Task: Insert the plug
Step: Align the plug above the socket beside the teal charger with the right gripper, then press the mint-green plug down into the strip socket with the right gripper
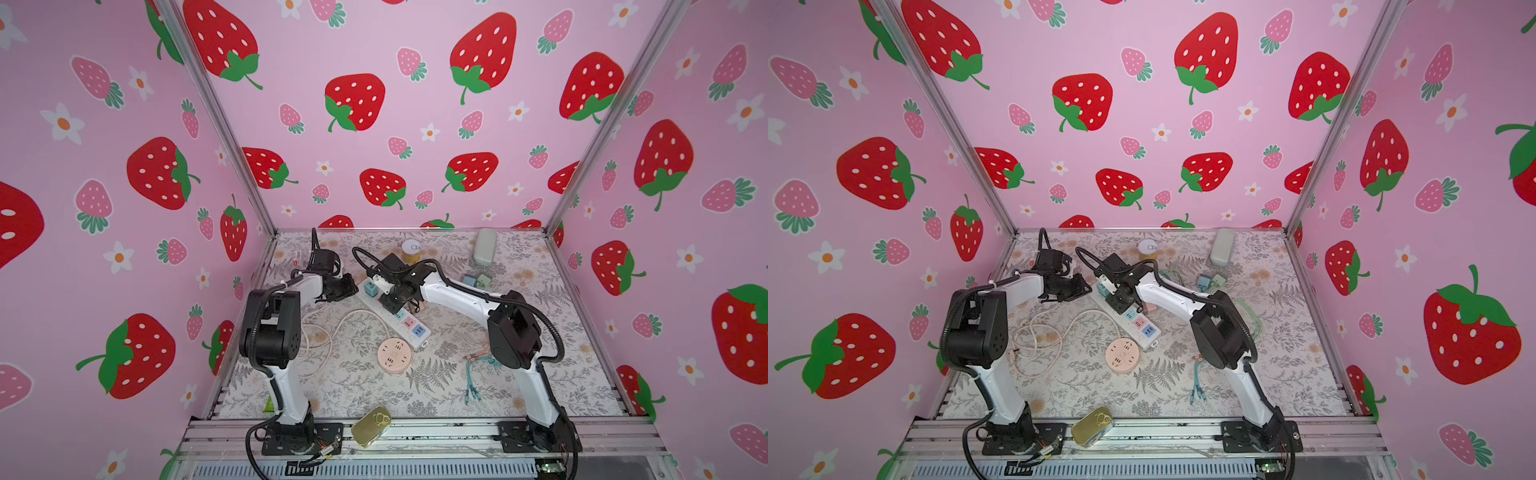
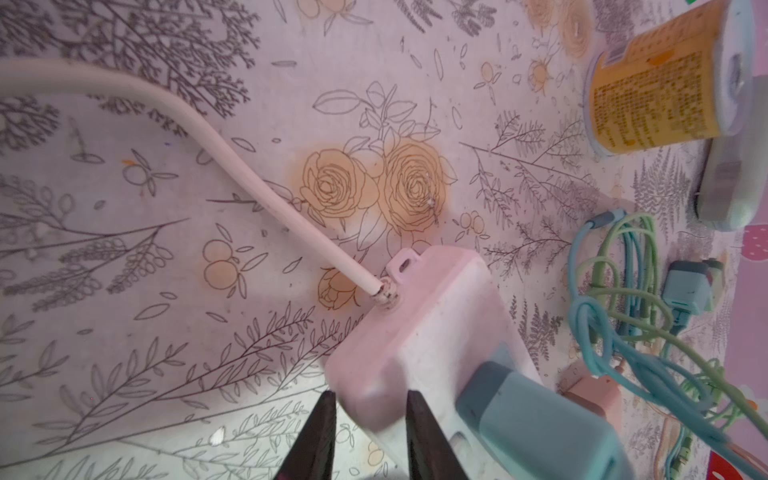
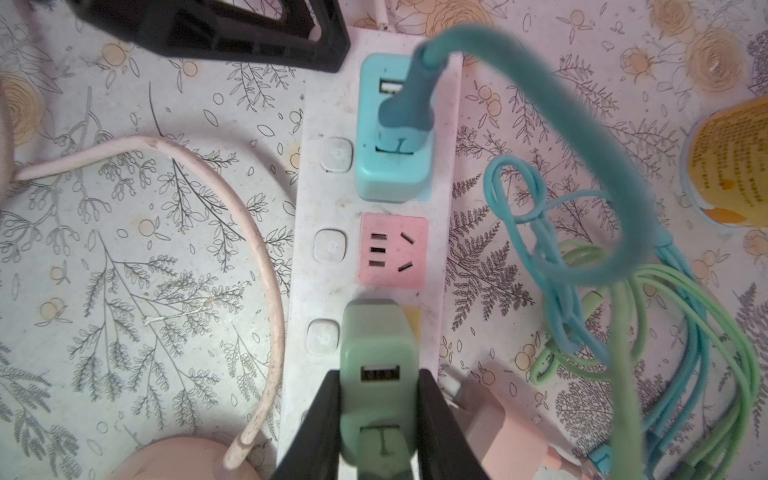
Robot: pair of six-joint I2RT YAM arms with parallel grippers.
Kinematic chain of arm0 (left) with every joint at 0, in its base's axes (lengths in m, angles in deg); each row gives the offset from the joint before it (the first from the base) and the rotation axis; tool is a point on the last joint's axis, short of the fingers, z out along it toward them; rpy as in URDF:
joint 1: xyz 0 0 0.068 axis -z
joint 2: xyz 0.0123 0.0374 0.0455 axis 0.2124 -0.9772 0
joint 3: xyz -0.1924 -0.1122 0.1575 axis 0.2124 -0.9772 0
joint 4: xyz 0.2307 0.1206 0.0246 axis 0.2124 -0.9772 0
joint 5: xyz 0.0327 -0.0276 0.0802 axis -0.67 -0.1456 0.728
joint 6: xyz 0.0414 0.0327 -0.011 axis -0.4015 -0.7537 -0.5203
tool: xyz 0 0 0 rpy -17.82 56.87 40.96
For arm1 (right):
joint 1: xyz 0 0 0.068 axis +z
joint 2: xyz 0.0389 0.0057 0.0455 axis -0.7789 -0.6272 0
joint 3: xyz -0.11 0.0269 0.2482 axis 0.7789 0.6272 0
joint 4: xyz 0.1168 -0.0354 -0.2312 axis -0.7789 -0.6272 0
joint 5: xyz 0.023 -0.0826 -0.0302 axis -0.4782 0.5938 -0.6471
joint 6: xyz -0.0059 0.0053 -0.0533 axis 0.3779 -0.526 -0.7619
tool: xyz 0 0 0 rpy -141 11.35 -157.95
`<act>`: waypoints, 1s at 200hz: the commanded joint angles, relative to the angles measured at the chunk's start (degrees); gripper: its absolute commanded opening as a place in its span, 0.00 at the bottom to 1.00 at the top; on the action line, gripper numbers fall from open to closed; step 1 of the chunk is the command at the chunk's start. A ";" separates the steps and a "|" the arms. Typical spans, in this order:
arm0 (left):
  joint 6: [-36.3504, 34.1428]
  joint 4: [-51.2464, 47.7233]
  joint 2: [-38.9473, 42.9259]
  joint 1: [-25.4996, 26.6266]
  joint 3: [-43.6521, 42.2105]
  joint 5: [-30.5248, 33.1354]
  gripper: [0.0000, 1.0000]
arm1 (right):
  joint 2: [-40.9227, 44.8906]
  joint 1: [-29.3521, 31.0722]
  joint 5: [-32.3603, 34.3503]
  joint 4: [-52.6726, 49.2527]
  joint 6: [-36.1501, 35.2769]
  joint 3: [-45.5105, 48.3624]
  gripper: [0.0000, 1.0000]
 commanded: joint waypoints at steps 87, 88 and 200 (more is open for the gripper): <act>0.50 0.30 0.53 -0.50 -0.25 -1.64 0.32 | -6.25 1.10 6.57 -3.83 -1.26 2.04 0.12; 0.53 0.31 0.53 -0.53 -0.28 -1.69 0.32 | -6.25 1.08 6.60 -3.80 -1.26 2.04 0.12; 0.67 0.31 1.36 -0.64 -0.48 -2.42 0.32 | 0.85 1.21 0.13 1.86 -0.55 2.96 0.22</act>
